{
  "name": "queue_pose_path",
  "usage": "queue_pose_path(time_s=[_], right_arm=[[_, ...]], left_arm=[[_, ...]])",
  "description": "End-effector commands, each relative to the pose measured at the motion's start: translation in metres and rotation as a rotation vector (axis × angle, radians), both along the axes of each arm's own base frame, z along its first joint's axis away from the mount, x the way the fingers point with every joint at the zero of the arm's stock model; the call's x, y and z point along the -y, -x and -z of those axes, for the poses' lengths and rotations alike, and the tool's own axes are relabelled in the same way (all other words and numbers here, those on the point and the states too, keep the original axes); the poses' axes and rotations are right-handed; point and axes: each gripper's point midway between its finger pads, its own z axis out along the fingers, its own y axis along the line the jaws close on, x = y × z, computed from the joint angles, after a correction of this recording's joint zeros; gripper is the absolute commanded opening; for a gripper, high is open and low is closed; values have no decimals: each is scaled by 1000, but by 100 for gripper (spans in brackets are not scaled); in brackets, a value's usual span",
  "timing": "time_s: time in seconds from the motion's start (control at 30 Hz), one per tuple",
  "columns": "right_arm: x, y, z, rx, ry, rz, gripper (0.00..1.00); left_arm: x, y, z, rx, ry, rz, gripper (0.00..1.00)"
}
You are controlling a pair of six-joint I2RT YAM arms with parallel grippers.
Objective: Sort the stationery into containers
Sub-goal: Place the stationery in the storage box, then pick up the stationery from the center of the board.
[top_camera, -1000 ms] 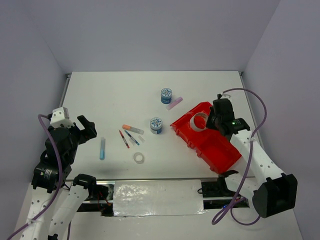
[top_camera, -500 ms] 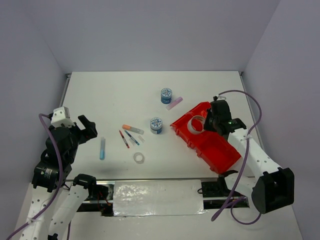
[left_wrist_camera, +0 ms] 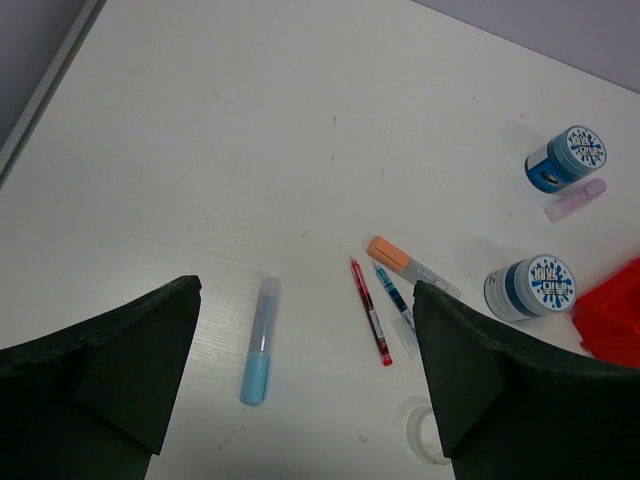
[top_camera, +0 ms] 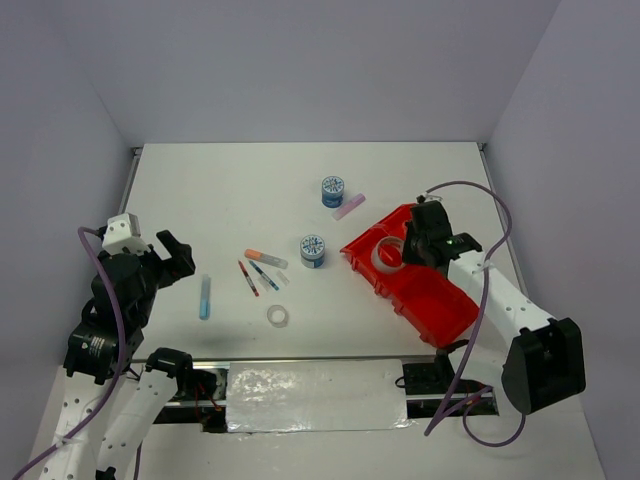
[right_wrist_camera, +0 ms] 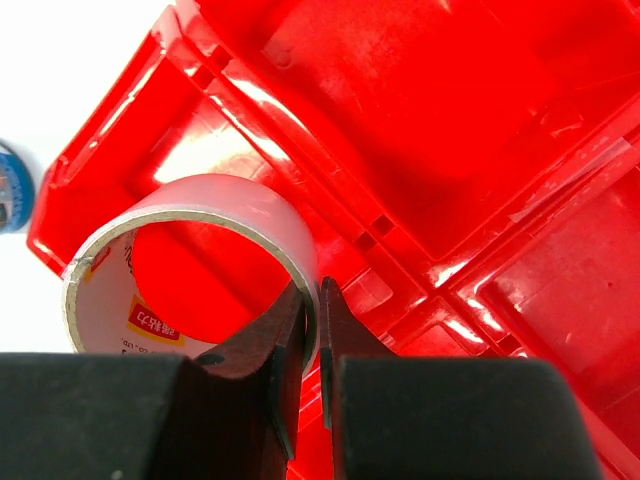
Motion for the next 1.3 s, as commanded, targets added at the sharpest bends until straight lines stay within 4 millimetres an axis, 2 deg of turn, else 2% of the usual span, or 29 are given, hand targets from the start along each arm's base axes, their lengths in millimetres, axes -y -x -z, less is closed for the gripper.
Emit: queue_pose_path(time_s=[0.0, 0.2, 0.27, 0.3, 0.43, 0.5, 0.6, 0.7, 0.8, 0.83, 0.93, 0.97, 1.0, 1.03, 1.07, 1.1, 1.13, 1.17, 1.23, 1.27], right_arm=[[3, -6, -2, 29, 24, 16, 13], [7, -7, 3, 14, 46, 39, 15], [7, -7, 5, 10, 46, 37, 24], [6, -8, 5, 11, 44, 36, 32], [3, -9, 2, 21, 29, 25, 47], [0, -9, -2, 27, 20, 15, 51], [-7, -12, -17, 56, -9, -7, 52], [-26, -10, -55, 151, -66, -63, 53], [-63, 2, -91, 244, -112, -172, 56], [-89, 12, -102, 267, -122, -248, 57], [-130, 29, -108, 270, -132, -355, 61], [-152, 44, -106, 262, -122, -422, 64], [-167, 47, -94, 227, -96, -449, 67], [-181, 50, -94, 223, -90, -480, 68], [-198, 62, -89, 211, -74, -529, 69], [-212, 63, -67, 160, -32, -546, 69], [-227, 65, -68, 156, -31, -568, 69], [-240, 71, -45, 109, 24, -596, 69], [-261, 71, -42, 96, 36, -611, 66], [-267, 73, -21, 52, 84, -620, 64]], left_arm=[[3, -6, -8, 37, -5, 15, 99], [3, -6, -7, 34, -7, 17, 99], [3, -6, -7, 36, -5, 18, 99], [3, -5, -8, 38, -6, 18, 99], [3, -6, -8, 37, -6, 17, 99], [3, -6, -7, 34, -7, 18, 99], [3, -6, -8, 35, -6, 20, 99], [4, -6, -7, 31, -7, 20, 99], [3, -7, -7, 31, -8, 15, 99], [3, -6, -7, 30, -6, 15, 99], [2, -6, -6, 29, -7, 8, 99], [1, -6, -6, 29, -7, 7, 99], [1, -6, -6, 29, -6, 6, 99], [1, -6, -6, 28, -6, 5, 99], [2, -6, -6, 26, -8, 7, 99], [2, -7, -6, 27, -7, 10, 99], [2, -7, -5, 24, -7, 10, 99], [2, -7, -5, 21, -9, 12, 99], [3, -7, -5, 19, -9, 13, 99], [3, -7, -5, 21, -7, 13, 99]])
